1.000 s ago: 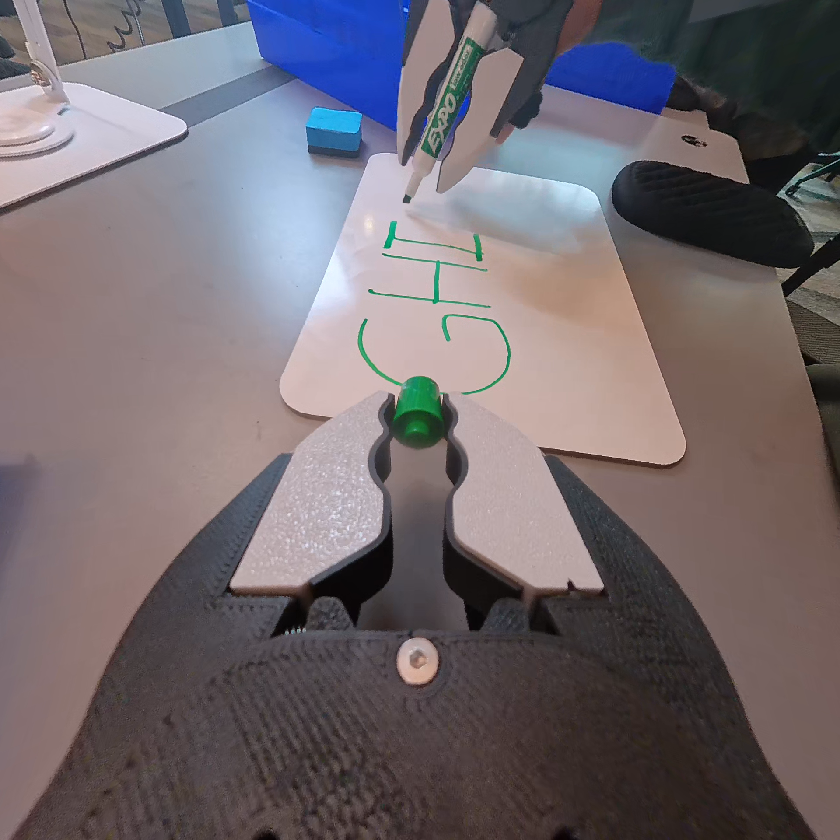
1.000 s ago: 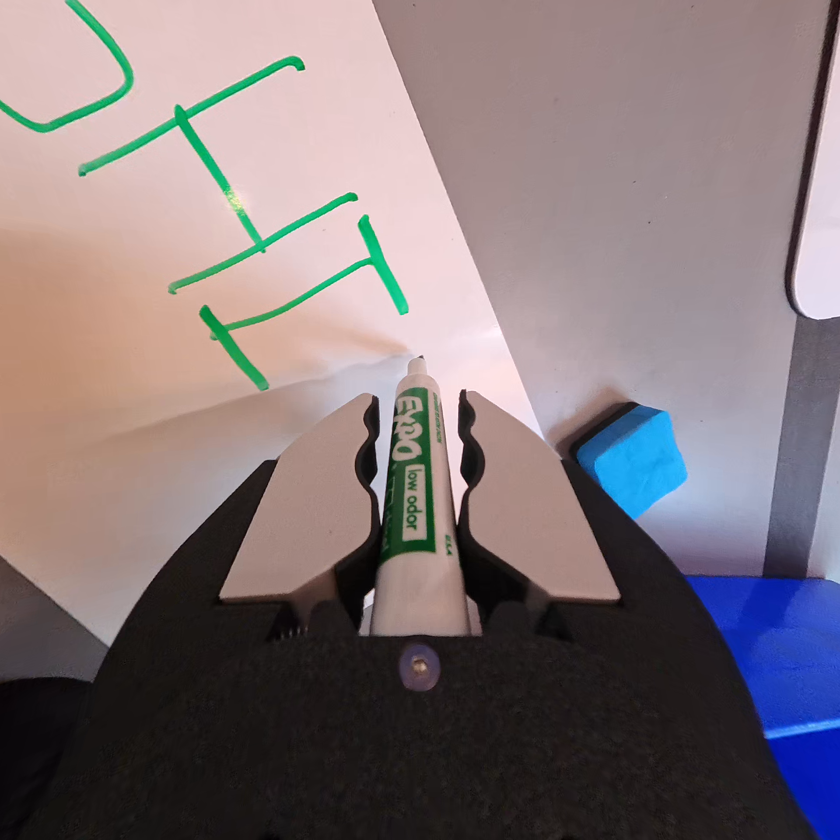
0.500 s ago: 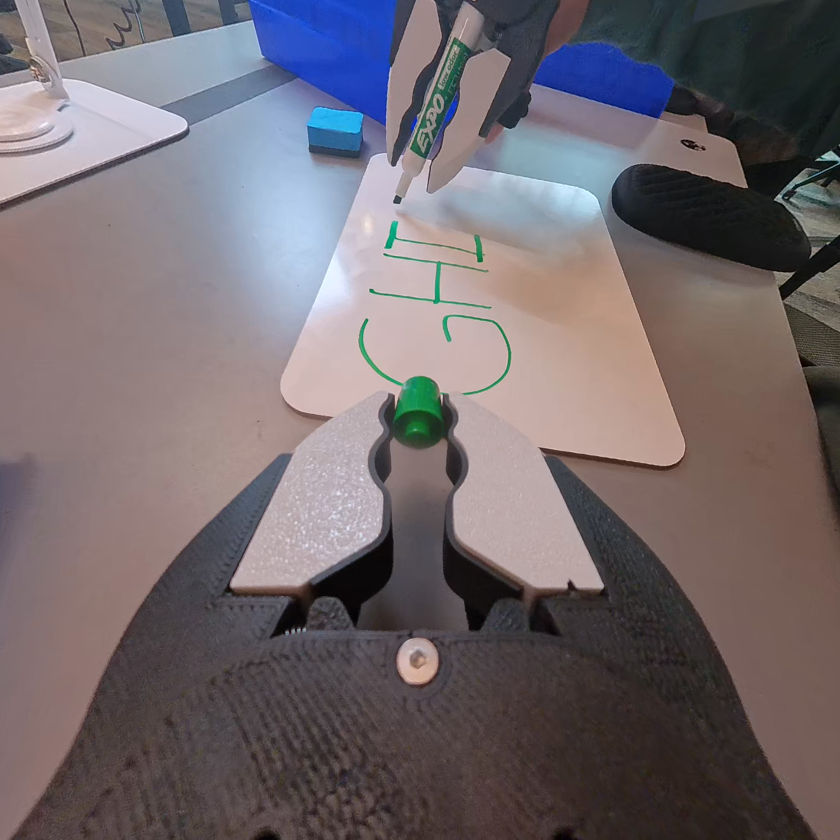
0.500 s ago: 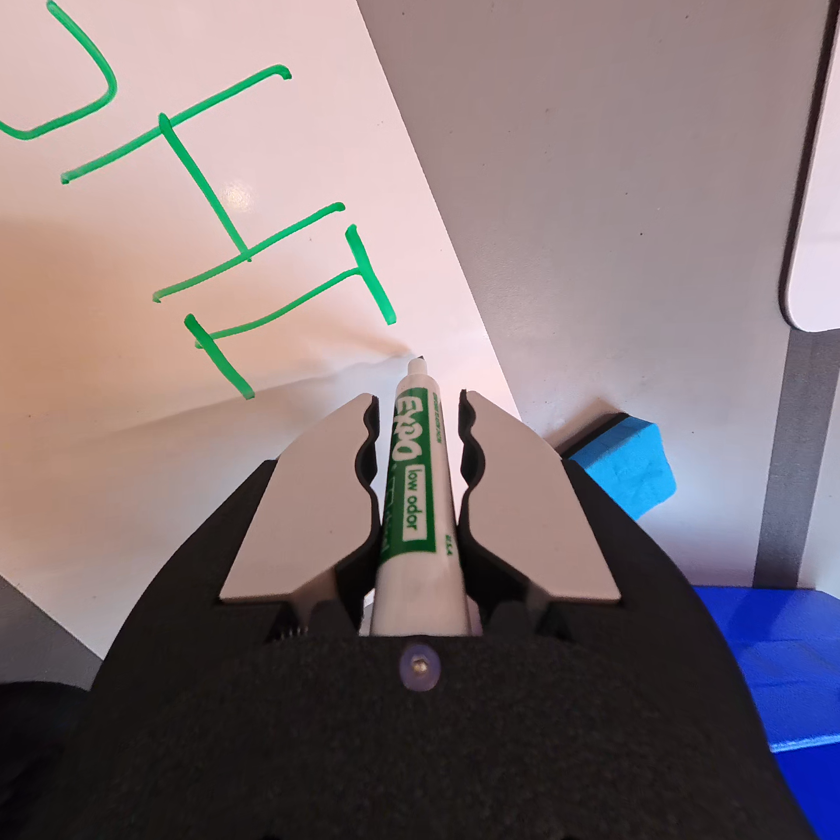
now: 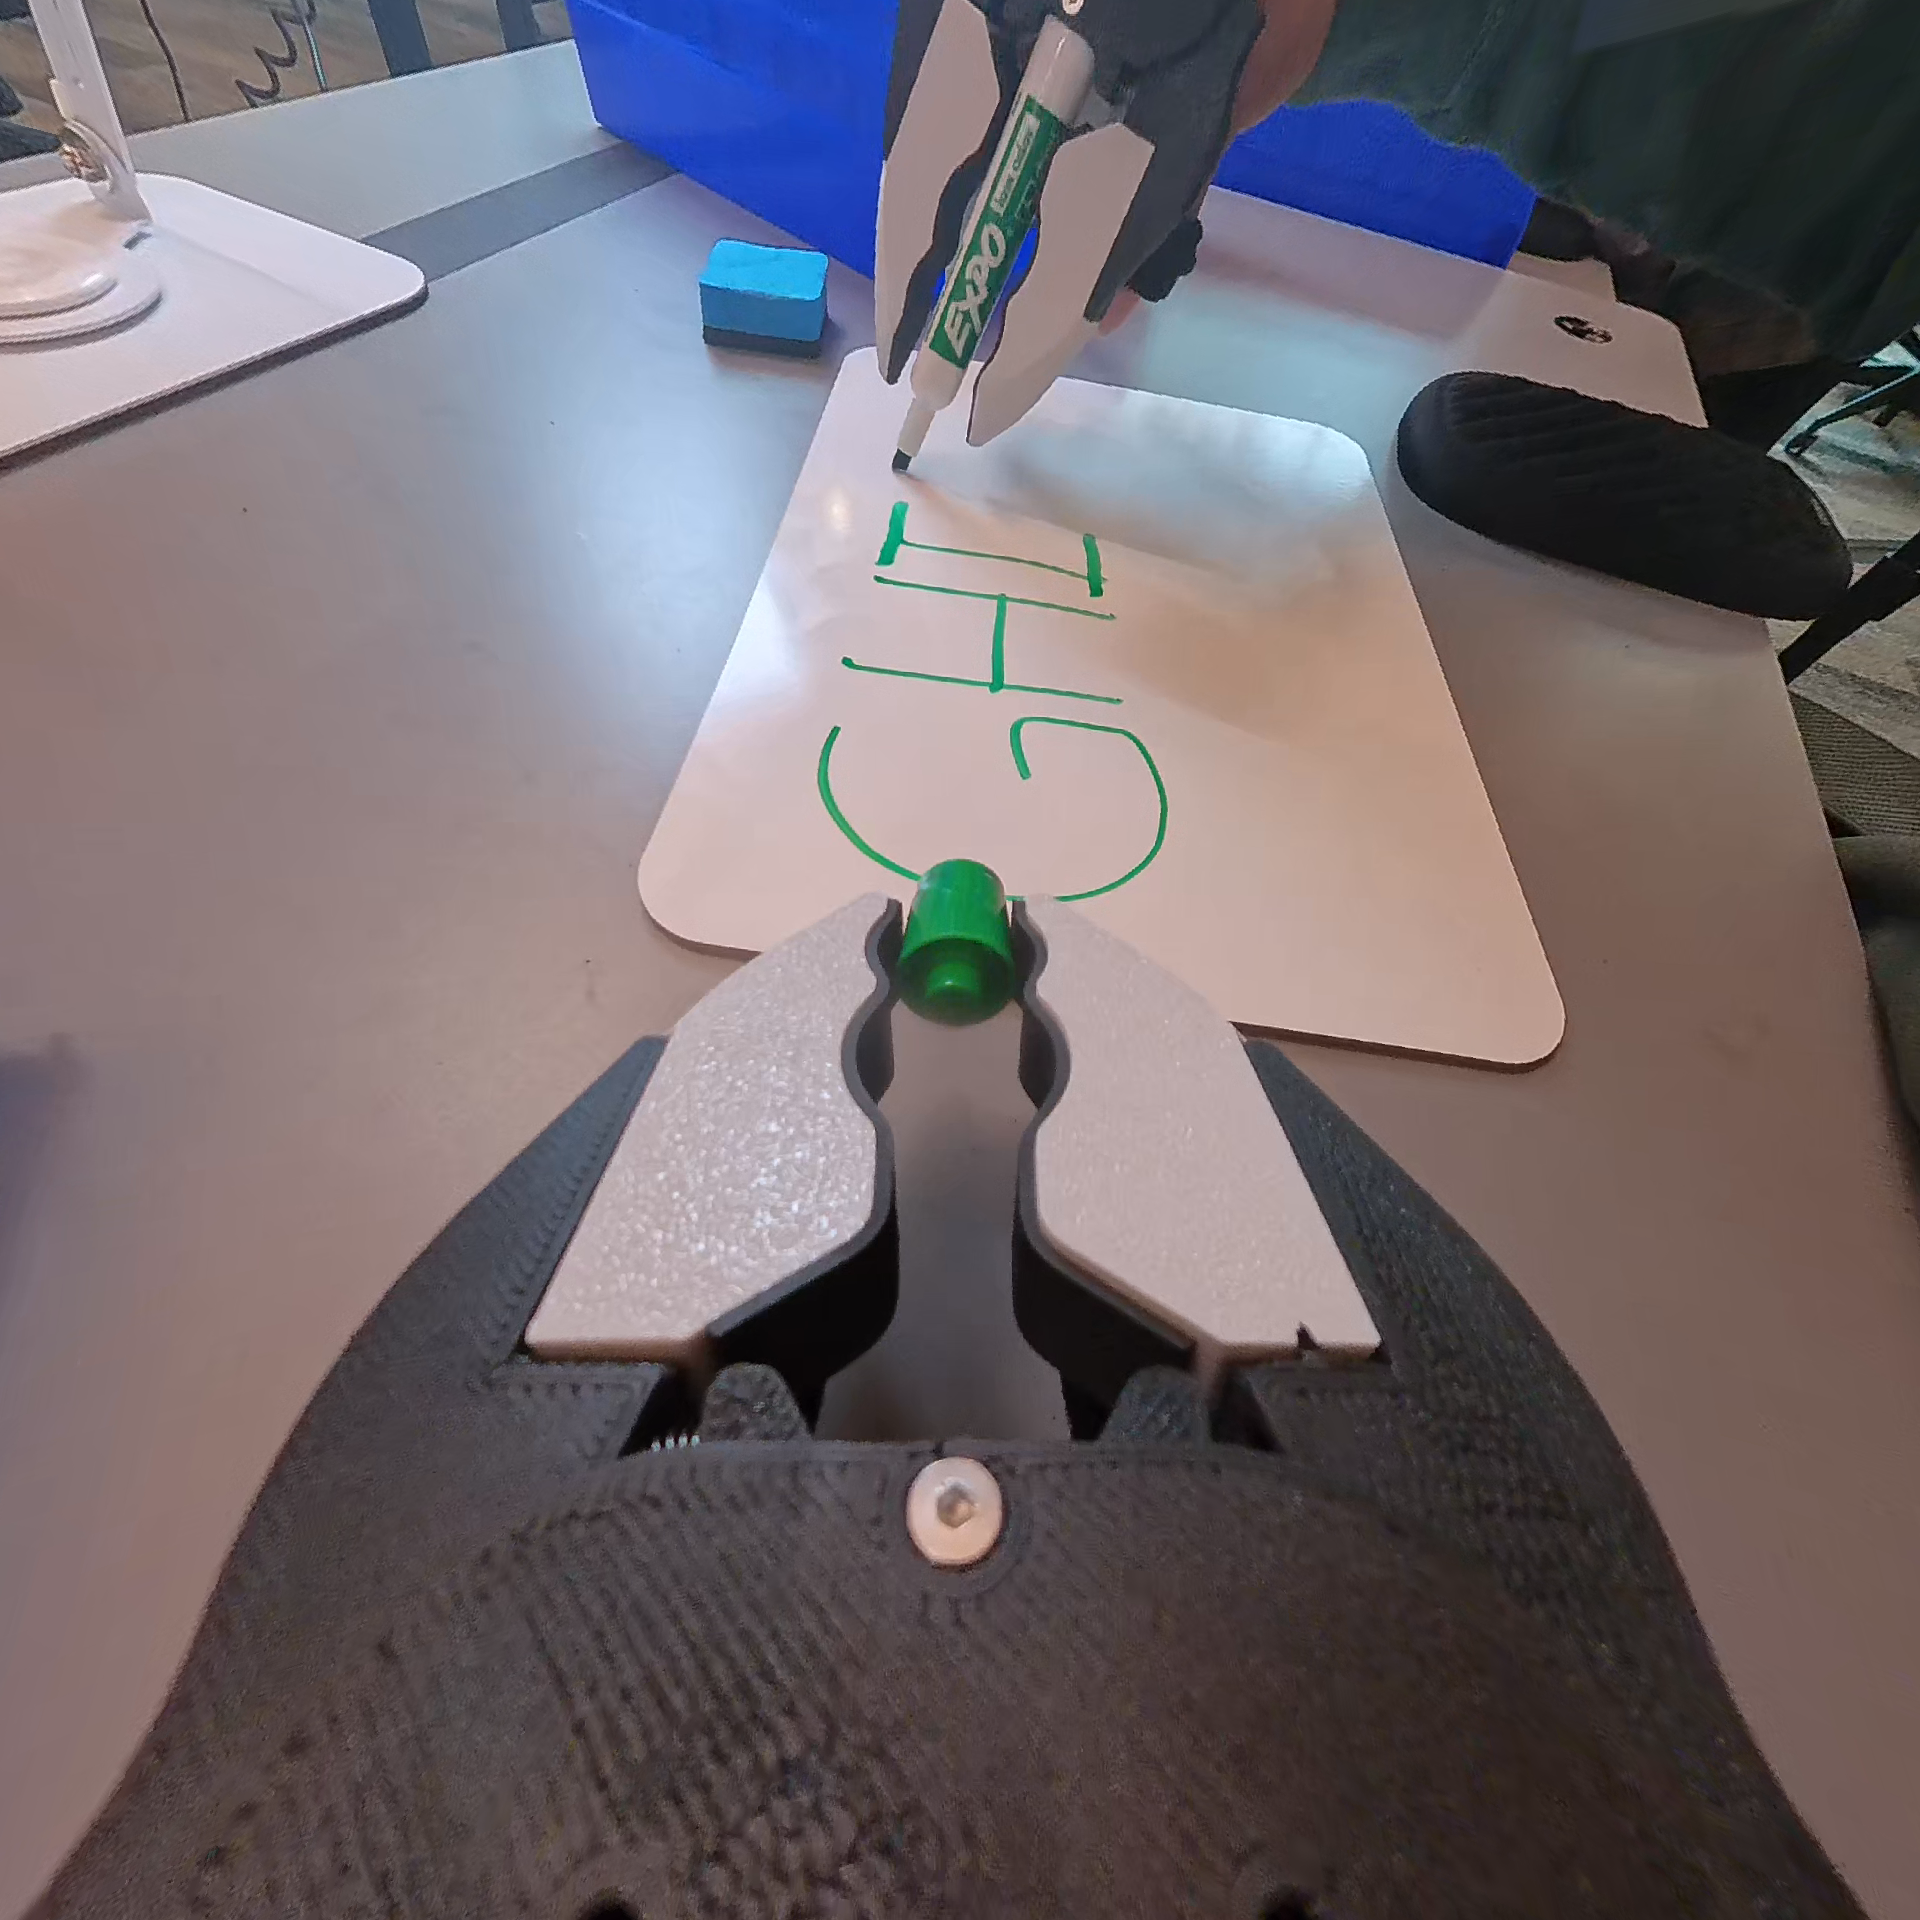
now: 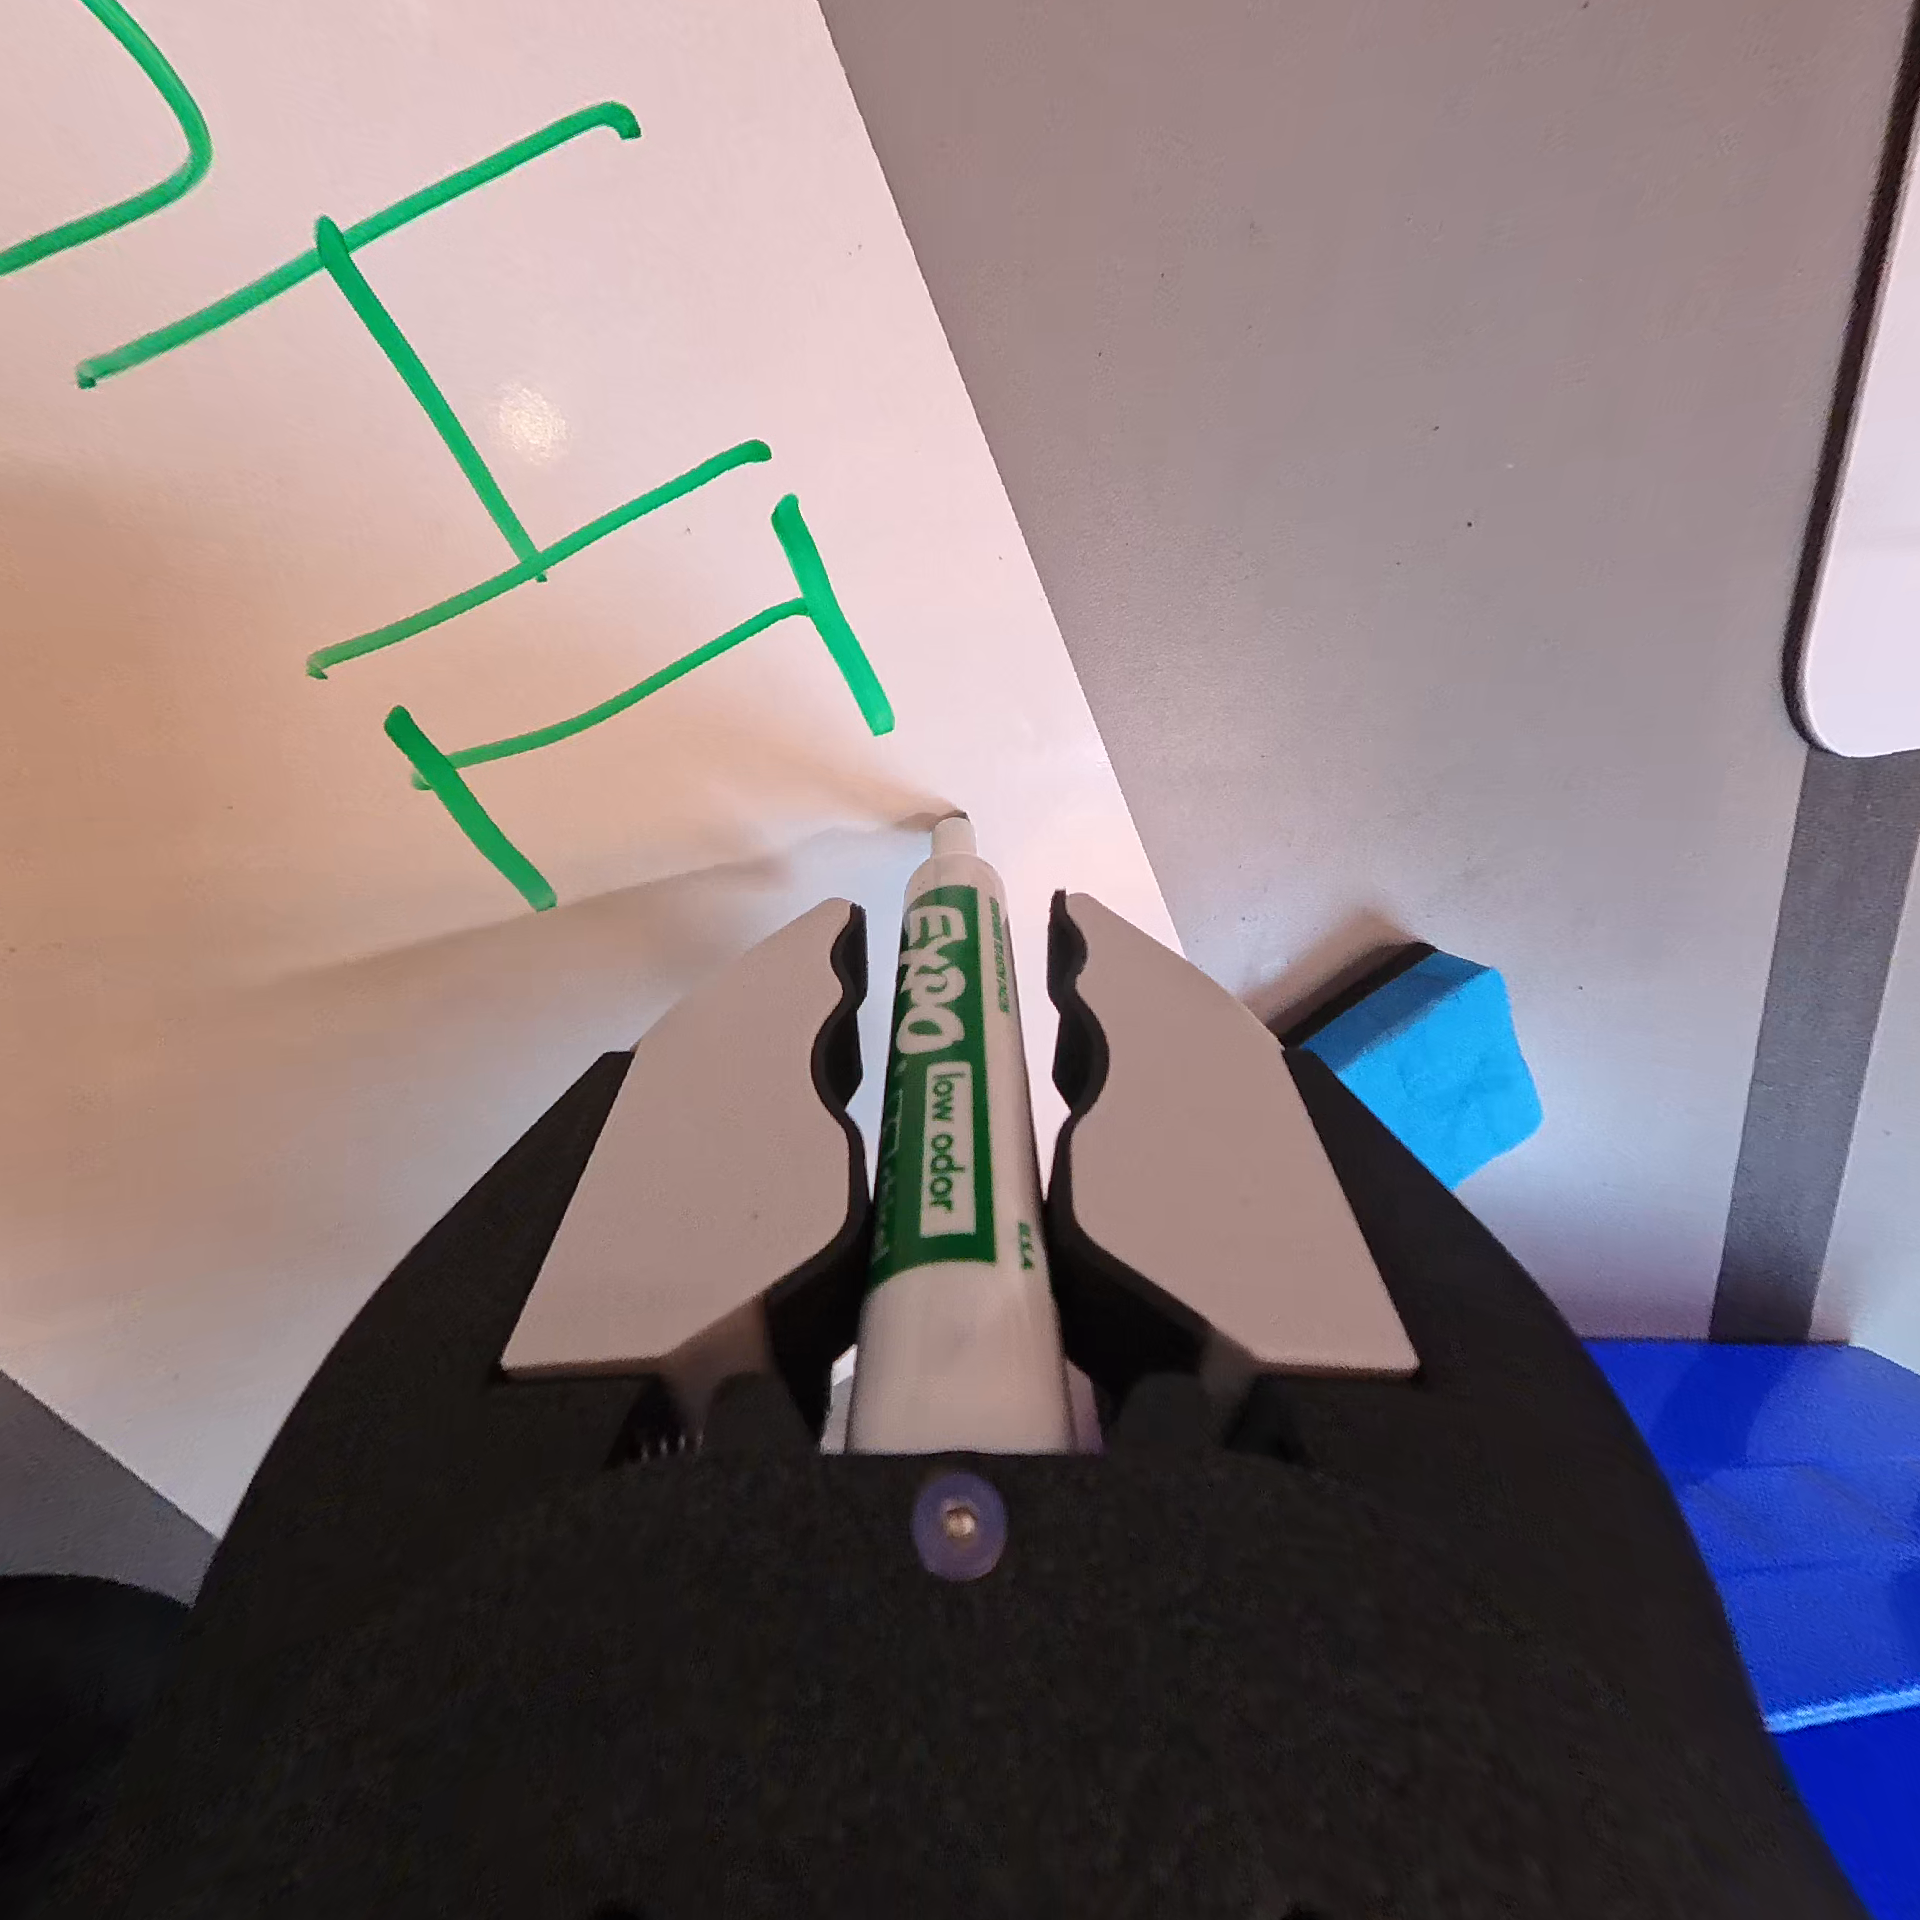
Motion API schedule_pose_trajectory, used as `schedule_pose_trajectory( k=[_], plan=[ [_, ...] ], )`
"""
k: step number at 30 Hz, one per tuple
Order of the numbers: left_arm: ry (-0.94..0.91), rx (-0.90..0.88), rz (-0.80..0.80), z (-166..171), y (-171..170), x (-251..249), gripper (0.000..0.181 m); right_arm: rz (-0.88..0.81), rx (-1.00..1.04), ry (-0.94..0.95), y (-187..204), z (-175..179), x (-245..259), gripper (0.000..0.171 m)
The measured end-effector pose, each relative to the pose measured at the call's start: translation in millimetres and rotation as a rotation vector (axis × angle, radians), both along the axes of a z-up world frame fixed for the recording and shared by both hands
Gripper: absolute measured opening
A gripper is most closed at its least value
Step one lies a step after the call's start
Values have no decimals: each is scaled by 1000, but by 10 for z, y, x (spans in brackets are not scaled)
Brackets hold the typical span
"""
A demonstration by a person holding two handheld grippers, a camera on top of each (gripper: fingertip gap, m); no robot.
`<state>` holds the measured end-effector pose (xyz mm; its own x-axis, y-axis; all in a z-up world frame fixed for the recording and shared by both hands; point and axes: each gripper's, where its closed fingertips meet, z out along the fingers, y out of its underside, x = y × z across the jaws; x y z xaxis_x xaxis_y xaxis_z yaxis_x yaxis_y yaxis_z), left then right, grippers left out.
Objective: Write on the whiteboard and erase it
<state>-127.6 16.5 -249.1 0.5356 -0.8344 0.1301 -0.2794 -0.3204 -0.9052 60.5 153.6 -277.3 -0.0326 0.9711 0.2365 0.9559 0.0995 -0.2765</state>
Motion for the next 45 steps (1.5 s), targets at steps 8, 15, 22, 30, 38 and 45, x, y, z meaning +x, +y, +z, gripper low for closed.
schedule_pose_trajectory(
  k=[8, 15, 22, 30, 38, 45],
  plan=[
    [-1, -2, 0, 3, -7, 1, 19, 6, -1, -27, -34, -11, 68, 34],
    [-3, -4, 2, 6, -10, 0, 19, 8, -42, -91, -404, -1, 370, 34],
    [2, -7, -3, -2, -23, 14, 19, 54, -75, -65, -776, 0, 300, 34],
    [5, 5, 1, 15, -26, 7, 19, 9, -22, 57, -334, 106, 79, 34],
    [-2, -5, 2, 10, -24, 5, 19, 9, 11, 88, -52, 52, -121, 34],
    [-9, -8, 4, 14, -21, 2, 19, 11, 53, 8, 7, -16, 0, 34]
  ],
)
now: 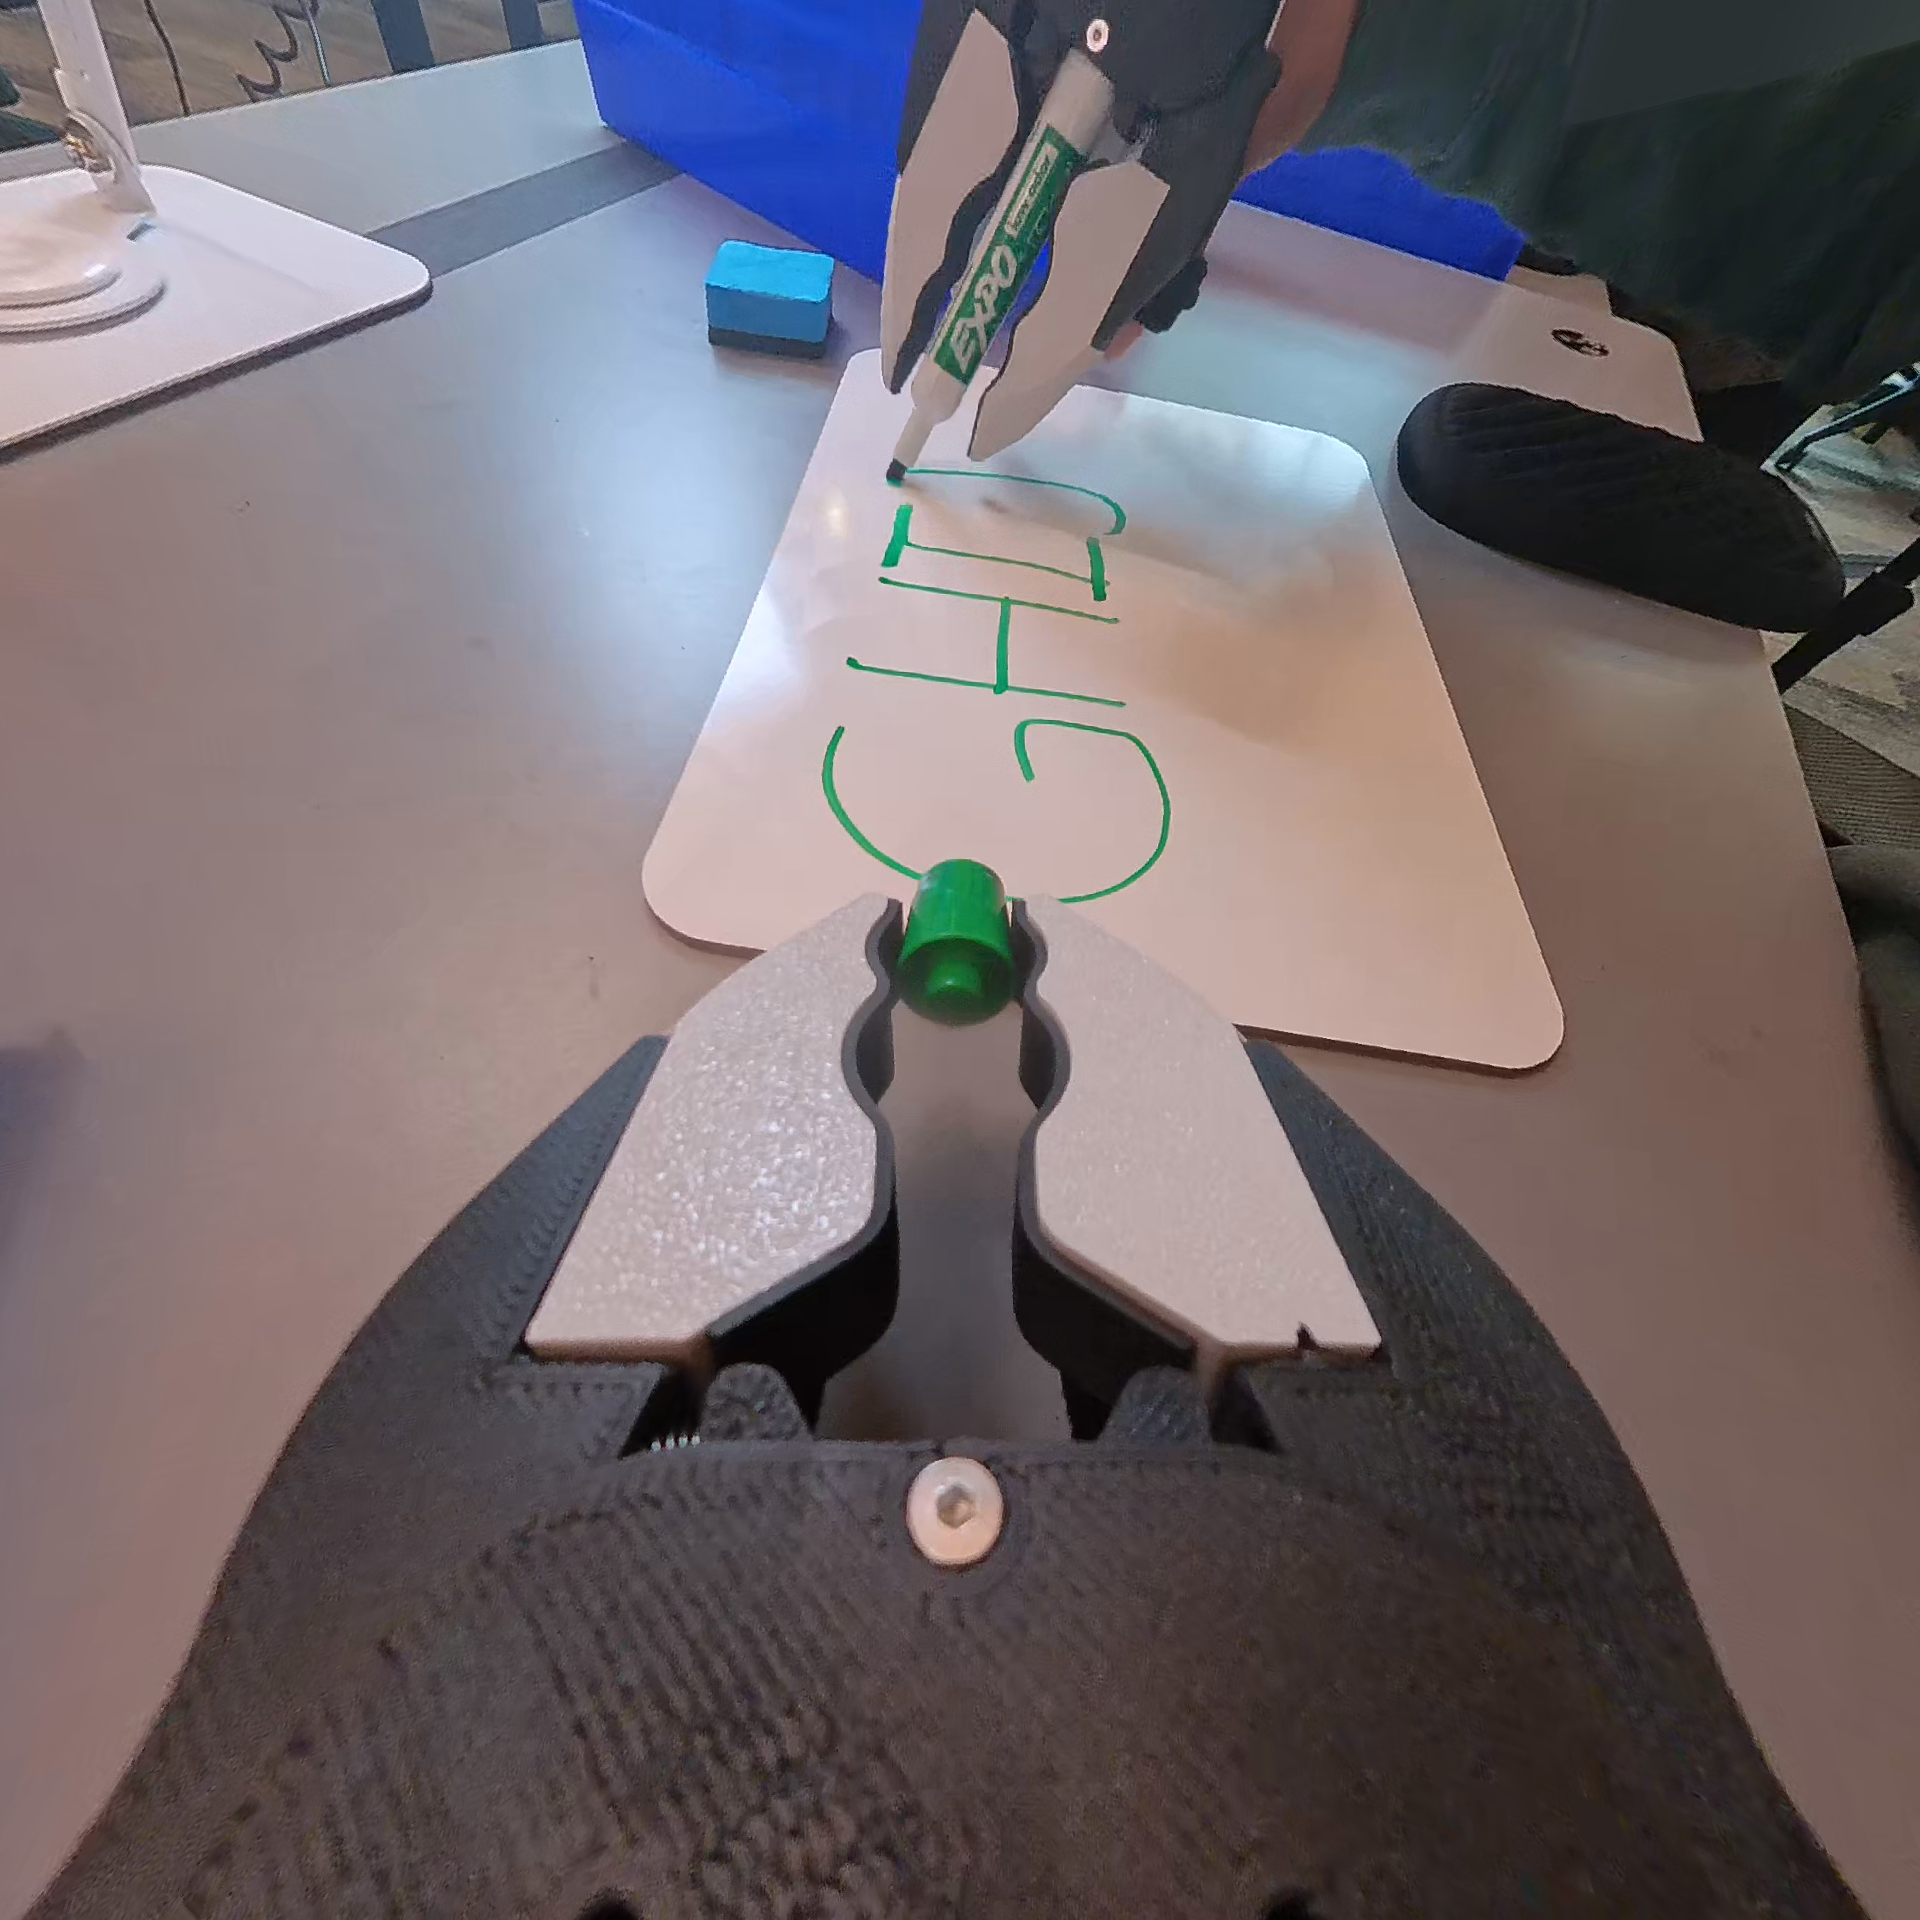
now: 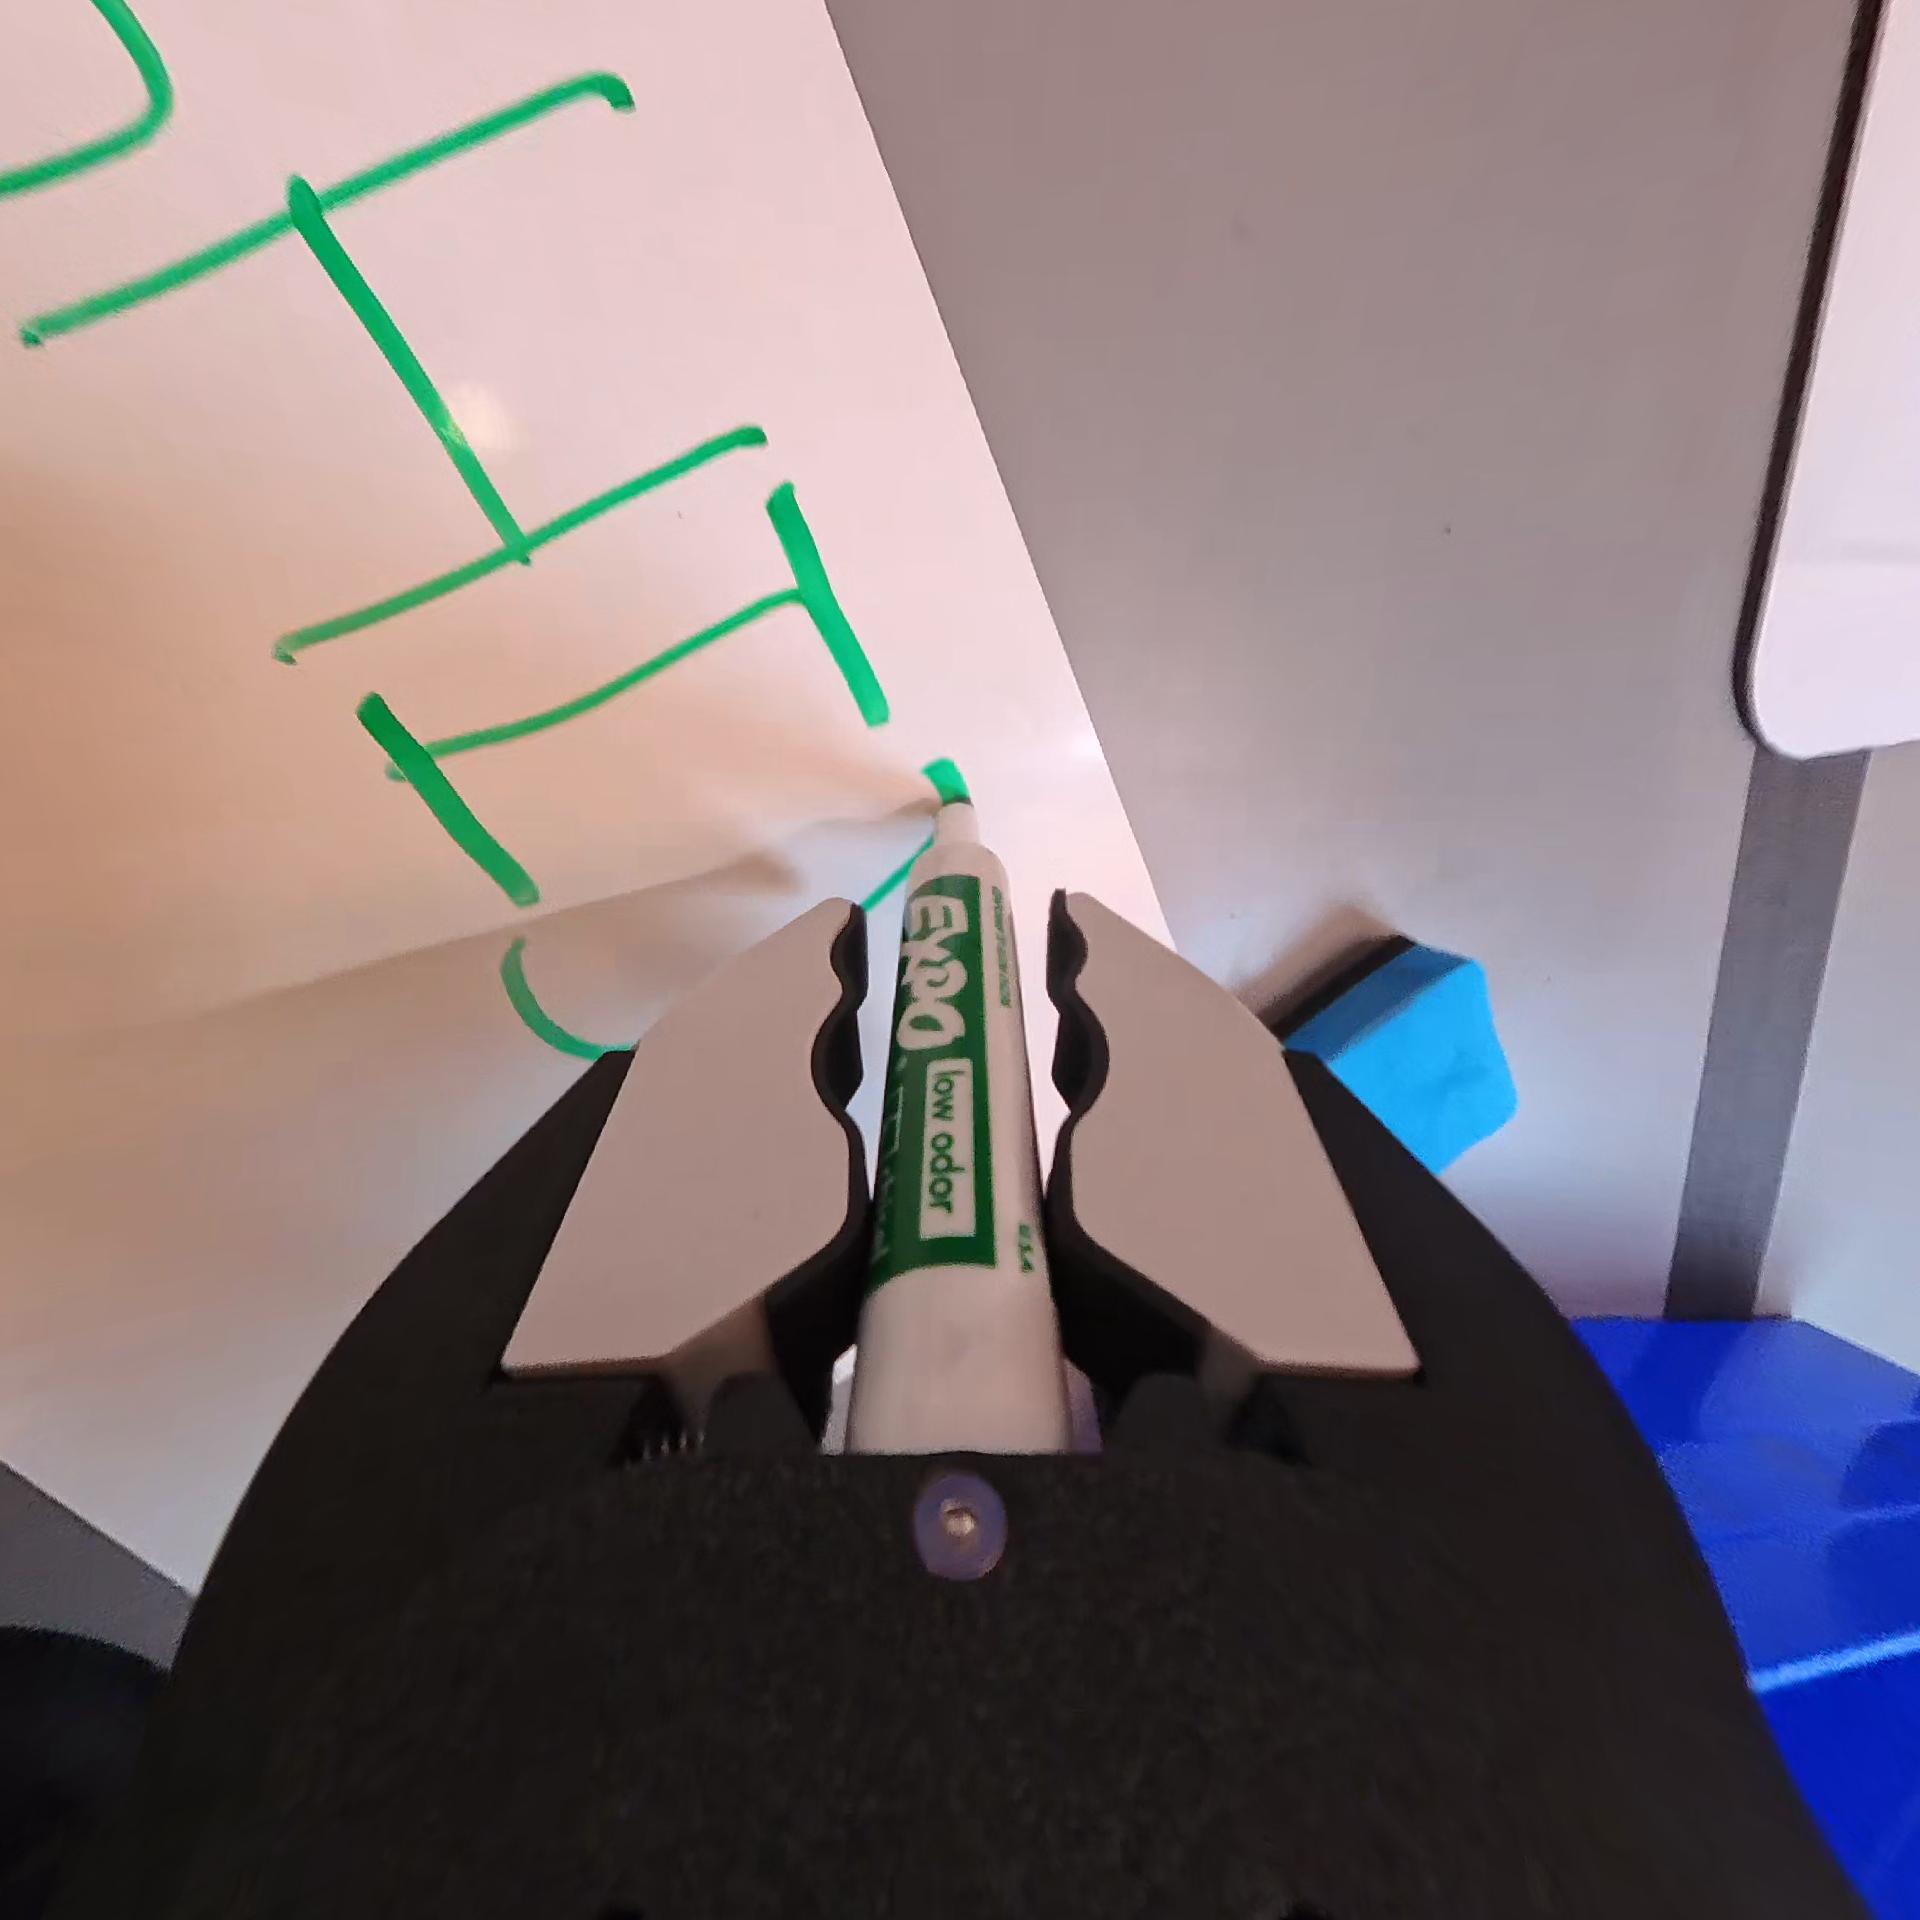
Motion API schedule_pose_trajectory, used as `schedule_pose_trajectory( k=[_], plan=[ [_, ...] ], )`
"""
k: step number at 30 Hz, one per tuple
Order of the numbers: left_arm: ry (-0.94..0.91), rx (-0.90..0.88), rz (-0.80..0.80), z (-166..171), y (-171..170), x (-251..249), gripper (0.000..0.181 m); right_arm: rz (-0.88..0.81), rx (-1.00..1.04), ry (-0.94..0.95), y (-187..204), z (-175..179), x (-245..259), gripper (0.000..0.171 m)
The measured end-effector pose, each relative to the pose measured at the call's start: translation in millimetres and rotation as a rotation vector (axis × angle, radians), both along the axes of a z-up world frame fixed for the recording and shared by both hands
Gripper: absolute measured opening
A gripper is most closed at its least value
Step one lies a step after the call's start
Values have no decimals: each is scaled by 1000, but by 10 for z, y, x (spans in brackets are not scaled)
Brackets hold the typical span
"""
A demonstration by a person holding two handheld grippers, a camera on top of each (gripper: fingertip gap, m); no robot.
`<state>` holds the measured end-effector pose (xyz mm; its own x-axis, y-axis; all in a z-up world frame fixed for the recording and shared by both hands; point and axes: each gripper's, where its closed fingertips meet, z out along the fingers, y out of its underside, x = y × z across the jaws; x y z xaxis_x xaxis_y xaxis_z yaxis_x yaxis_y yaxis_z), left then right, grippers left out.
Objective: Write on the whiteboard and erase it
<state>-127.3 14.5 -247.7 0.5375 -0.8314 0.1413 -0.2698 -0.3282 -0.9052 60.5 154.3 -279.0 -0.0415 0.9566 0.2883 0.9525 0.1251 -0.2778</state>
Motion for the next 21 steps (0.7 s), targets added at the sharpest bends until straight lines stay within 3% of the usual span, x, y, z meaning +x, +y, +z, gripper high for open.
schedule_pose_trajectory(
  k=[21],
  plan=[
    [-8, -3, -4, -4, 16, 0, 19, -42, 13, -29, -116, 127, 344, 34]
  ],
)
